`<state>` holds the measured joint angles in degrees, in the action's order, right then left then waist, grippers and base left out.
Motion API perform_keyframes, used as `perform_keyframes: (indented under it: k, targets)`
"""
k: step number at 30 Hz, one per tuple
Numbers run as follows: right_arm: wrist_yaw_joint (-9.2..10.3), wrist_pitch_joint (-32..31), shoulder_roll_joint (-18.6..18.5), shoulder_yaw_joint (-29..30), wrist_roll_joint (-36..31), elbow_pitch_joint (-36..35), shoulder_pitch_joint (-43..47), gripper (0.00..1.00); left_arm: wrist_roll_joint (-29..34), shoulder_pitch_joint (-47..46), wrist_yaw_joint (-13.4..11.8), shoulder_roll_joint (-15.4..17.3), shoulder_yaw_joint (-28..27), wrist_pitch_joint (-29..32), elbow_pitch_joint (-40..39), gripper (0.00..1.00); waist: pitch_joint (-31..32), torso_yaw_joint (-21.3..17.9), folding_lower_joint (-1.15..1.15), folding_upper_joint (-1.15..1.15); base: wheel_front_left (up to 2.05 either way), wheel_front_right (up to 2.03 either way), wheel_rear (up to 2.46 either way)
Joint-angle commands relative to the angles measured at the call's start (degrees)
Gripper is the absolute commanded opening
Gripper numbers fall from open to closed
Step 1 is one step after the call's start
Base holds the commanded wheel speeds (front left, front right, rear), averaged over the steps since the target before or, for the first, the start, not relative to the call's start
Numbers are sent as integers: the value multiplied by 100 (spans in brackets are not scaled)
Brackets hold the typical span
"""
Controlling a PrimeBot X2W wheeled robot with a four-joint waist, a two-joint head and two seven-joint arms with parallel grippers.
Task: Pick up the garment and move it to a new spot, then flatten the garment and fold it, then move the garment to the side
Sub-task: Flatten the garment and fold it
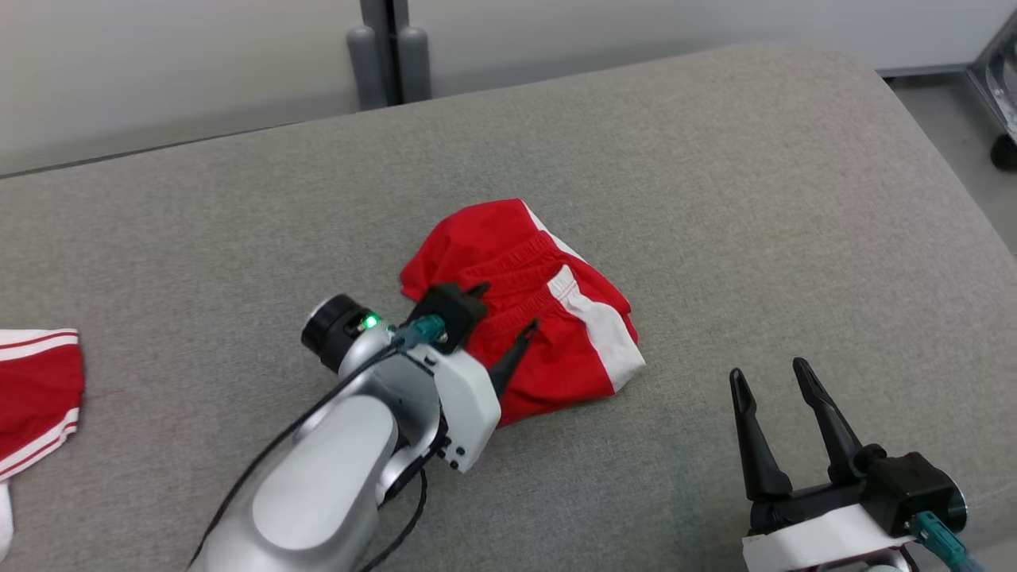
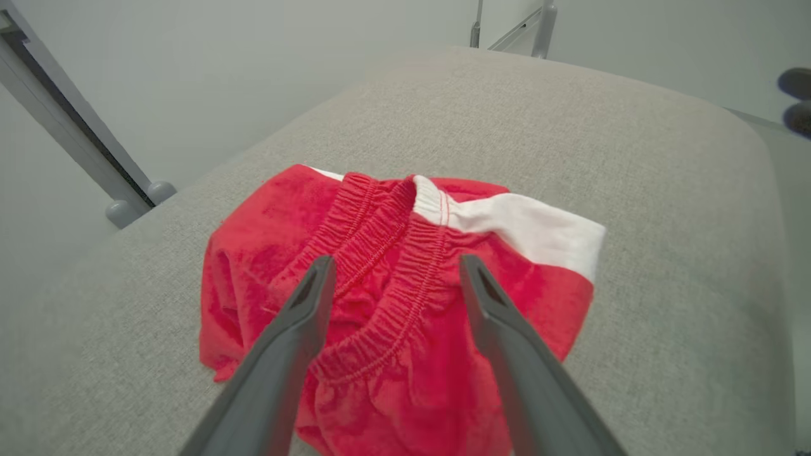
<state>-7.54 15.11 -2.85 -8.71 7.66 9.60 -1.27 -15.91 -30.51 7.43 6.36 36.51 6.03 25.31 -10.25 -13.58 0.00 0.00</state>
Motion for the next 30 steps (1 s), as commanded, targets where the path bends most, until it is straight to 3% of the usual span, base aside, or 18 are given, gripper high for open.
perform_keyframes:
  k: [1, 10, 23, 24, 25, 26, 27, 28, 30]
  targets:
    - [10, 8, -9, -16, 44, -29, -70, 100, -70, -165, -1, 54, 11, 68, -8, 100, -240, -235, 0, 0, 0, 0, 0]
    - [10, 8, -8, -87, 157, -34, -266, 100, -943, -998, 1, 295, 657, 1296, -244, 100, -482, -452, 0, 0, 0, 0, 0]
    - [10, 8, -9, -155, 240, -31, -322, 100, -1329, -1183, 2, 431, 791, 1575, -149, 100, -534, -698, 0, 0, 0, 0, 0]
    - [10, 8, -9, -167, 236, -24, -327, 100, -1360, -1190, 2, 438, 810, 1573, -146, 89, -529, -714, 0, 0, 0, 0, 0]
    - [10, 8, -9, -175, 230, -17, -334, 100, -1386, -1194, 2, 438, 833, 1571, -152, 51, -523, -728, 0, 0, 0, 0, 0]
    - [10, 8, -9, -183, 238, -12, -339, 100, -1444, -1189, 2, 432, 867, 1590, -167, 35, -516, -741, 0, 0, 0, 0, 0]
    - [10, 8, -9, -186, 247, -12, -343, 100, -1490, -1192, 2, 445, 907, 1607, -179, 11, -508, -752, 0, 0, 0, 0, 0]
    - [10, 8, -9, -186, 253, -14, -345, 100, -1532, -1203, 2, 474, 943, 1620, -193, 0, -499, -762, 0, 0, 0, 0, 0]
    - [10, 8, -9, -184, 252, -20, -346, 100, -1616, -1222, 2, 522, 1010, 1653, -221, 0, -479, -776, 0, 0, 0, 0, 0]
